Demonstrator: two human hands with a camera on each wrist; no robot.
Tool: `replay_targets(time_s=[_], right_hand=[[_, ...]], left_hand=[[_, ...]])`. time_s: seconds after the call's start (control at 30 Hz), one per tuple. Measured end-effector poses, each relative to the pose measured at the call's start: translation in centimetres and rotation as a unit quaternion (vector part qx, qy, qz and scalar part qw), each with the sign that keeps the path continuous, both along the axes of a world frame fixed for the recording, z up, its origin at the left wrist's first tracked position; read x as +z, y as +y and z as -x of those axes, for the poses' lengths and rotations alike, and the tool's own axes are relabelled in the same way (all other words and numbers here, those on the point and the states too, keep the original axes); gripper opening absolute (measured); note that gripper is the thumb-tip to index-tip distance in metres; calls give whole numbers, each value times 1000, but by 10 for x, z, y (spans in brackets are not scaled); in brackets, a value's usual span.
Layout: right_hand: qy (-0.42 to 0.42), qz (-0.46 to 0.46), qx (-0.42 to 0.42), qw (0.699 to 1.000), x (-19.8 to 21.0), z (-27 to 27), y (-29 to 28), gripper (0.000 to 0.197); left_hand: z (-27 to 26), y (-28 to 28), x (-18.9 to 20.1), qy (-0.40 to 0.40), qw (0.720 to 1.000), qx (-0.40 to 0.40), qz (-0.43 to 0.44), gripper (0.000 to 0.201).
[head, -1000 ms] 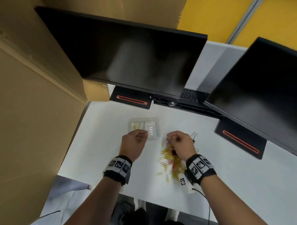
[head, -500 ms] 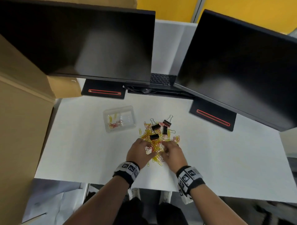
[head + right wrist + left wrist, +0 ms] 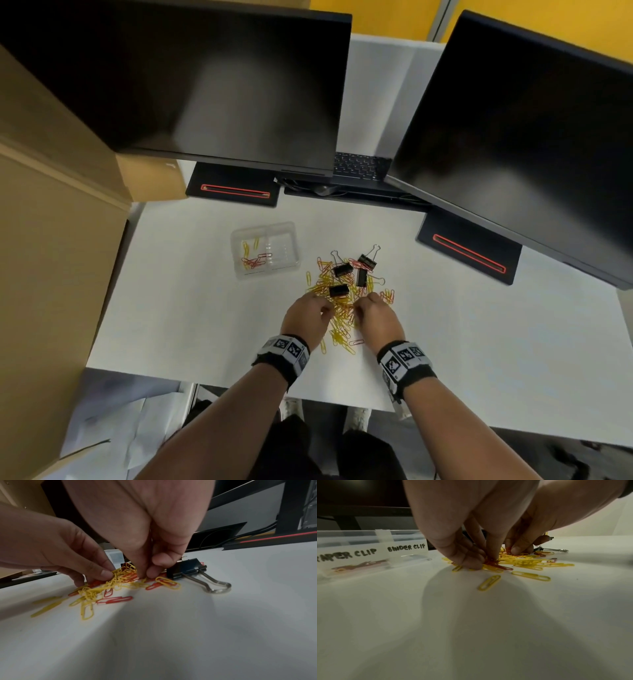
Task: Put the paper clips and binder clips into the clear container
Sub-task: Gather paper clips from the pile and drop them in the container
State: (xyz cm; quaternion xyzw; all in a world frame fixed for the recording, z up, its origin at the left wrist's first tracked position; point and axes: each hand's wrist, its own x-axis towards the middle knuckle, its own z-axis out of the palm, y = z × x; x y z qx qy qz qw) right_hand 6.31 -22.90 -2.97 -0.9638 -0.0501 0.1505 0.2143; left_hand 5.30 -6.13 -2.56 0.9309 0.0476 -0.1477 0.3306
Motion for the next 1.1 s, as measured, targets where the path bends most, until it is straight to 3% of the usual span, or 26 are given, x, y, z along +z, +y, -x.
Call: replay_targets(time_s=[0.17,0.3,0.53,0.83,0.93,1.1], right_hand=[[11,-21,-15,1000,4,3,-6,17],[2,-99,-56,994,11,5,-13,14],[-3,-233,-142,962,39,-6,0,9],[31,-358,-156,920,74,-54,75,8],[50,-355,-140,923,74,-71,107,6],[76,-332,-118,933,65,-96,159,3]], left_hand=[[1,0,-3,0,1000,1,28,15],[2,2,-5,5,998,12,68,13],[4,8,6,-11,982,106,155,7],[-25,65,47,-96,954,197,204,6],[-38,98,53,-110,944,237,203,4],[-66,142,48,-89,947,279,130,6]])
